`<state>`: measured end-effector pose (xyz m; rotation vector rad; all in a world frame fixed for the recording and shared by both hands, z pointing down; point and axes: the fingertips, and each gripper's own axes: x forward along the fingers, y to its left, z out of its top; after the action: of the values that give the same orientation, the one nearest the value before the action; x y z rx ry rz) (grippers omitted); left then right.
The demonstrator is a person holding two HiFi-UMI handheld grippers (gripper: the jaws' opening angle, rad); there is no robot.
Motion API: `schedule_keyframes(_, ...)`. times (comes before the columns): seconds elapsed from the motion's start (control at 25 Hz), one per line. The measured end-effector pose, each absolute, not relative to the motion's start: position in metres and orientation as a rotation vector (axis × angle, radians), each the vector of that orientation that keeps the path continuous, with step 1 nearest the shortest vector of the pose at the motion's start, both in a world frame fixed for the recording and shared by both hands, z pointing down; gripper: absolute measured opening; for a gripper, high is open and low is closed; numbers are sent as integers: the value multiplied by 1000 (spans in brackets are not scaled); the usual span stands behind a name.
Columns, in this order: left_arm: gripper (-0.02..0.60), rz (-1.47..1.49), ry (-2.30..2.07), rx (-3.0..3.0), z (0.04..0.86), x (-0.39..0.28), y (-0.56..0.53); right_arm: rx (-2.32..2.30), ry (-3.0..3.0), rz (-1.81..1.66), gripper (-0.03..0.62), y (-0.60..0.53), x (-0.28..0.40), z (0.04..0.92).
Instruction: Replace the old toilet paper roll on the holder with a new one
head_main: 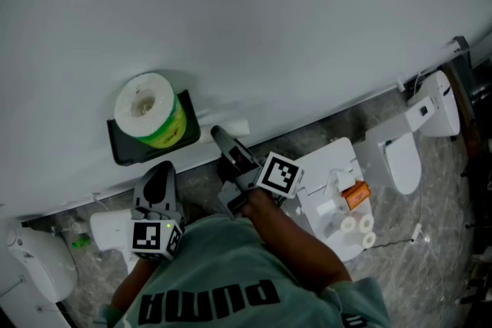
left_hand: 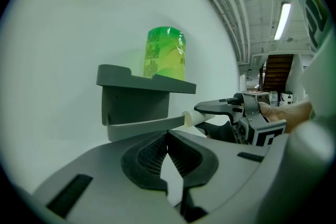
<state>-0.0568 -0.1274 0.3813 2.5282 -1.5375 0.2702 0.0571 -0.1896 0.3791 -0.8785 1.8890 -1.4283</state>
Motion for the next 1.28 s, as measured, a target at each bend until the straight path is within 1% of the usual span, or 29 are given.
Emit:
schedule_keyframes(0.32,5,269,-1466,2572,379,-30,-131,-921,1871,-1395,189,-181,82,378)
schedule_keyframes(0.76,5,256,-1404,2614,375,-10,-128,-1016,1937,-1344,189,-158,94,373)
schedule_keyframes(1.28,5,256,-1362,2647,365,-17,-123,-1106,2144,-1163,189,-136,75,347)
